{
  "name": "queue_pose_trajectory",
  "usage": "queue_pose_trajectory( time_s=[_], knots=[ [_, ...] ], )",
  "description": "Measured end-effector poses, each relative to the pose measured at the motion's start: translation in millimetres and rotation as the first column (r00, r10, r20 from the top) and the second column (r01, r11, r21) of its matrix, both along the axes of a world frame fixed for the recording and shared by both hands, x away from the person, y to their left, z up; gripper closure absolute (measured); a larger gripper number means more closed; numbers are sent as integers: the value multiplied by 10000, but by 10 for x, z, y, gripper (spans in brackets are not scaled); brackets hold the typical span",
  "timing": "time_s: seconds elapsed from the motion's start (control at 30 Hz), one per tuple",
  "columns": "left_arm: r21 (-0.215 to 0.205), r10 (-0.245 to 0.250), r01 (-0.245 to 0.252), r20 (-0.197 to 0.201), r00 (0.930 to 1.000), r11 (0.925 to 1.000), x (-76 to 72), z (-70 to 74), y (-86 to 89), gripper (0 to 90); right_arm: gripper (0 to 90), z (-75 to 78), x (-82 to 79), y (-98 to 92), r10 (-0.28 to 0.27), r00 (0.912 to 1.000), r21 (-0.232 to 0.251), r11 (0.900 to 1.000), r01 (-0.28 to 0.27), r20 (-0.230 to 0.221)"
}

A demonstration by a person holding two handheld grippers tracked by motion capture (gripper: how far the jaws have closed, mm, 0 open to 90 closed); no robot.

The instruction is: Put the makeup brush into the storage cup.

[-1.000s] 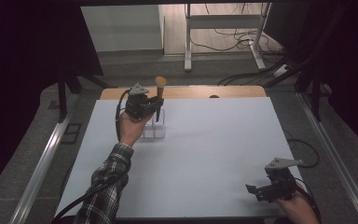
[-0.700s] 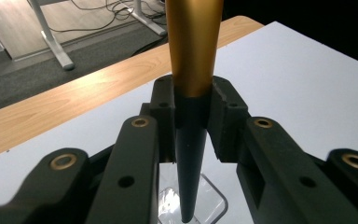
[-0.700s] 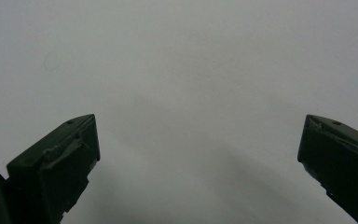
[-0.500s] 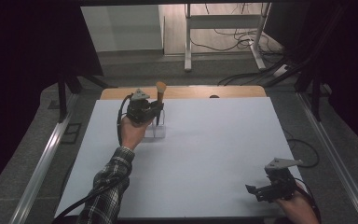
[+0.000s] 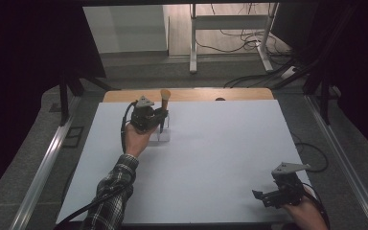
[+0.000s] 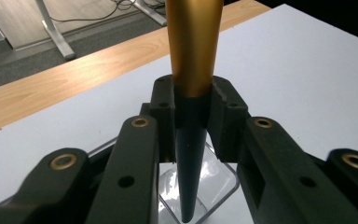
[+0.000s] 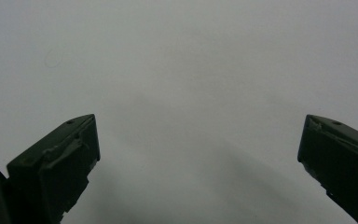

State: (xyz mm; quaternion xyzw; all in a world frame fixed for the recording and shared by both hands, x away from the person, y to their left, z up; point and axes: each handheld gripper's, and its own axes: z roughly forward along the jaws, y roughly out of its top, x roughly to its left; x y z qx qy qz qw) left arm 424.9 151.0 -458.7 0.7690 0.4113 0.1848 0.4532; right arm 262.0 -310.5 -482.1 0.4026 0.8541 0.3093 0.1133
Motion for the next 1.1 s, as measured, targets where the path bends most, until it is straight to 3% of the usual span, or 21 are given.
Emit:
queue_pose_trajectory(
  time_s=[0.9,0.97,1.03,1.1],
  knots=[
    [680,82,-68,-206,9998,9977,-63,-129,-26,732,0,-6,-1,12,54,10000,-83,10000,-55,-35],
    [676,80,-66,-199,9998,9977,-65,-122,-31,720,0,-6,-1,12,61,10000,-84,9999,-61,-34],
    [600,58,-44,-239,9997,9982,-65,-102,-31,630,0,-5,-2,12,57,10000,-81,10000,-57,-28],
    [708,42,-30,-165,9999,9975,-74,-82,-36,606,0,-5,-2,11,58,10000,-70,10000,-58,-30]
  ],
)
